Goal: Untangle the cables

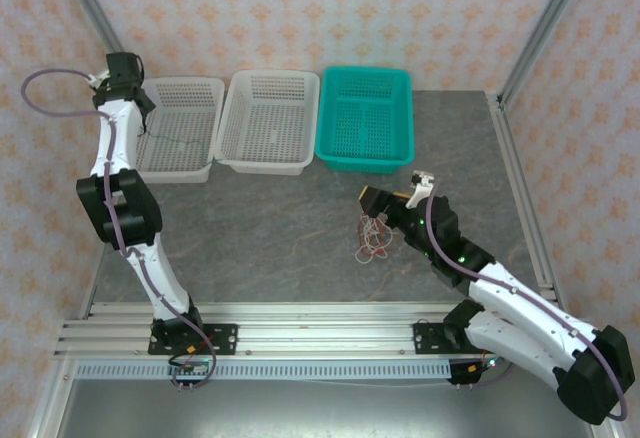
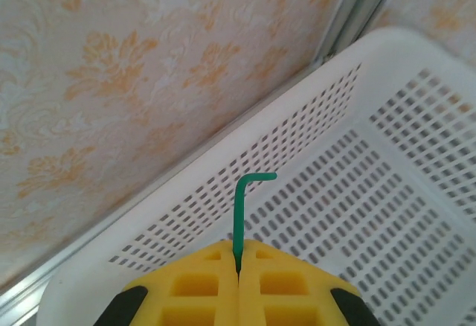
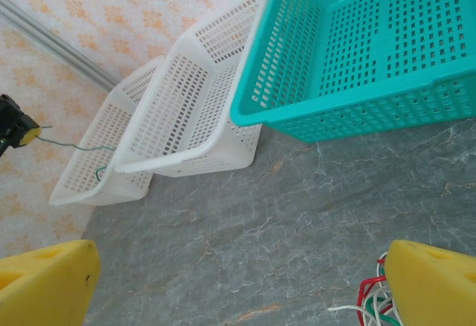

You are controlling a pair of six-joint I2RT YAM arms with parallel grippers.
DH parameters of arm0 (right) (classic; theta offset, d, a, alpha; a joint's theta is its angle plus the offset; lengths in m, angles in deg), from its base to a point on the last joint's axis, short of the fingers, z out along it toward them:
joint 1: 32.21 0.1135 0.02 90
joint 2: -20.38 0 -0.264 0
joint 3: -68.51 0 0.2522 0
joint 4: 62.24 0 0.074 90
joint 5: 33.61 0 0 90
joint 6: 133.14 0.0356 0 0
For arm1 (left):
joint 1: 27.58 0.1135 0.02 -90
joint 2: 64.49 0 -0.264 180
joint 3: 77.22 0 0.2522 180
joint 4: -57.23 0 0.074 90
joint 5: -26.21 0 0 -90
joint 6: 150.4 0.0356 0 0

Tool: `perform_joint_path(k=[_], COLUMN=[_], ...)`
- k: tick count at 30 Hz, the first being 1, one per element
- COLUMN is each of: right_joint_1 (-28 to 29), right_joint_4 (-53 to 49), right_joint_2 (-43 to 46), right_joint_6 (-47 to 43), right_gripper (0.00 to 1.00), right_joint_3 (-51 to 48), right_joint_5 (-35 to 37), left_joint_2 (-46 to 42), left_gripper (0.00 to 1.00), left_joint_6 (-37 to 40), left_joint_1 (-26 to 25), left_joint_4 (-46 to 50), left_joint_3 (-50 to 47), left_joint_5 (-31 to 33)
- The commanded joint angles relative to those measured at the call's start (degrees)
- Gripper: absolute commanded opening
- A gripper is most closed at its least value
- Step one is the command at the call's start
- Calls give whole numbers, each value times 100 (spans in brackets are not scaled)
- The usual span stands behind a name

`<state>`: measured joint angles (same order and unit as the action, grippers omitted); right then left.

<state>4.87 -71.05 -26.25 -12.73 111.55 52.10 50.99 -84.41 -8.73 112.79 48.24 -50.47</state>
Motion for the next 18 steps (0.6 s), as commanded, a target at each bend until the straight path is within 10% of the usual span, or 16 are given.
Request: perform_joint_path(k=[1, 5, 11, 18], right_joint_1=[-17, -16, -11, -16], right_joint_4=[-6, -27, -318, -728], right_joint_2=[72, 23, 166, 93], right_joint_6=[103, 107, 119, 31], right_gripper=[99, 99, 99, 99], right_joint_3=[62, 165, 253, 463], right_joint_5=[8, -27, -54, -14], left_joint_2=[-108, 228, 616, 37], left_gripper=[0, 16, 73, 78], left_joint_6=[629, 686, 860, 419], left_joint_1=[-4, -144, -370, -463], left_joint_4=[-148, -279, -158, -128], left_joint_3=[11, 304, 979, 838], left_joint_5=[-223, -816, -774, -1291])
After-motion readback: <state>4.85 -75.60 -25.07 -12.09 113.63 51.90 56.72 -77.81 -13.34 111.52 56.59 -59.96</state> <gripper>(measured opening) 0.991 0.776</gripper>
